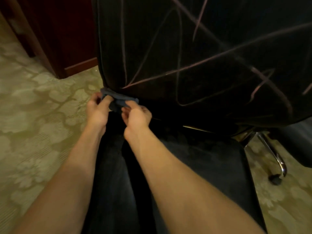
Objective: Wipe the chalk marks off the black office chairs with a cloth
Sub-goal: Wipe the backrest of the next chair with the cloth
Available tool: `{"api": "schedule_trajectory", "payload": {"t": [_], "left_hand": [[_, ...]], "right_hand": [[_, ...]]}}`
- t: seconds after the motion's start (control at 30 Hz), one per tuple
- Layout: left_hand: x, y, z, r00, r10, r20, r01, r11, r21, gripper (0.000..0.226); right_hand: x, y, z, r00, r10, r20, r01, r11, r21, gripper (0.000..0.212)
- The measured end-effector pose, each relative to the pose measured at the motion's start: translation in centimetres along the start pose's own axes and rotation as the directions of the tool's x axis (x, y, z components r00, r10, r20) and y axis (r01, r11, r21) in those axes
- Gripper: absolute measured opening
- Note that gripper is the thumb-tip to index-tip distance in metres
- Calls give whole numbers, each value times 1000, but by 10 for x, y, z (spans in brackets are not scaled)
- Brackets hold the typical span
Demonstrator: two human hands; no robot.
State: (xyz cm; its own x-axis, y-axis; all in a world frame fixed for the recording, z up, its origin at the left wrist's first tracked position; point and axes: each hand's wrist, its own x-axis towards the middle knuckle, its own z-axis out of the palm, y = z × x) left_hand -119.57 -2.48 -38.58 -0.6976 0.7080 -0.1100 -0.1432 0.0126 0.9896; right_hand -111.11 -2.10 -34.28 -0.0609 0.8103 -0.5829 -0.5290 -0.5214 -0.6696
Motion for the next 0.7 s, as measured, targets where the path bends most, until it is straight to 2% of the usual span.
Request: {"api": "schedule_trajectory", "payload": {"t": [0.13, 0.27, 0.4, 0.5, 0.6, 0.7], "left_hand": [[3, -8, 8, 980, 16, 199, -25, 999, 40, 19], [7, -5, 12, 949, 19, 314, -65, 988, 137, 26], [13, -7, 13, 936, 24, 351, -78, 987, 139, 24], [24, -10, 4, 930, 1, 366, -68, 983, 171, 13], [34, -12, -11, 932, 9, 361, -98, 969, 227, 28], [32, -15, -35, 937, 15, 348, -101, 968, 230, 28]], "right_hand": [[8, -16, -33, 999, -12, -36, 12, 1000, 13, 10], [10, -16, -52, 999, -33, -30, 33, 999, -10, 14], [16, -20, -47, 999, -36, -14, 35, 997, -66, 9], [17, -15, -43, 1000, -20, 21, 22, 993, -112, 18], [19, -9, -38, 999, -4, 39, 12, 977, -212, 25], [15, 0, -26, 999, 0, 35, 11, 945, -327, 16]]}}
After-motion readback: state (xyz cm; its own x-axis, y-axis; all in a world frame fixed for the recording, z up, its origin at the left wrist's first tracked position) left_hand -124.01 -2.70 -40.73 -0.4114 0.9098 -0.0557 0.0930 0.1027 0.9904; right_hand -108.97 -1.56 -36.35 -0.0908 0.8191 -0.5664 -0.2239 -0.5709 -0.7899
